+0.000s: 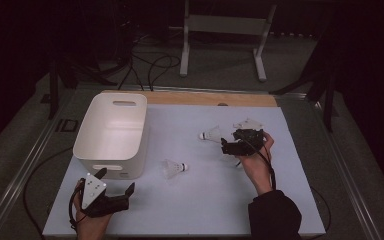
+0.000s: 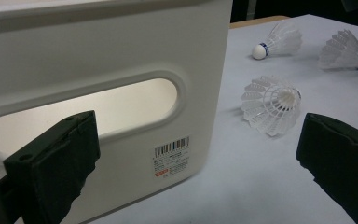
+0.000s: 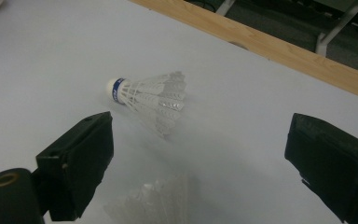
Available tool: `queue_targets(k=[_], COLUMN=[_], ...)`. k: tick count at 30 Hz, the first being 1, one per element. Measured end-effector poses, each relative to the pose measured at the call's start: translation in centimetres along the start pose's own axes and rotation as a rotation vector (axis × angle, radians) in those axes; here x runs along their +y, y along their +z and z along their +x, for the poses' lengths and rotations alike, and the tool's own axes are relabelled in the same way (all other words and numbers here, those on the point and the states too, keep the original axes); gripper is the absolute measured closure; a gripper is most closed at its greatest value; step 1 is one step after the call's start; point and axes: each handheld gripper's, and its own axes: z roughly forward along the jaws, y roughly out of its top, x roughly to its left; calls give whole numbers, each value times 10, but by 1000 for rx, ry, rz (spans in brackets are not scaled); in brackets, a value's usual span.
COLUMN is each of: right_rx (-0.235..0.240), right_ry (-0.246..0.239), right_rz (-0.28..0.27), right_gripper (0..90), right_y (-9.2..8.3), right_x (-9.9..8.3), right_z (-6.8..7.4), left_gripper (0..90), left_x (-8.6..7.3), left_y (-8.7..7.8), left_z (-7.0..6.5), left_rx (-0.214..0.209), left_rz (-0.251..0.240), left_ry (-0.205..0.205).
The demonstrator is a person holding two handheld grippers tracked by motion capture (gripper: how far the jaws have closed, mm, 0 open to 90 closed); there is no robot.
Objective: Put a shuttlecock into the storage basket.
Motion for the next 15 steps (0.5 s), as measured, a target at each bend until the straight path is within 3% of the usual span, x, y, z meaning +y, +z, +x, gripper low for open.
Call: queue_targets(k=[15], right_rx=[-9], right_ry=[-3], right_rz=[63], right_gripper=[83], right_y=[18], right_x=[-2], right_z=[-1], left_gripper=[0], left_x=[0], left_y=[0], left_z=[0], left_rx=[-1], left_rz=[-1], left_ry=[1])
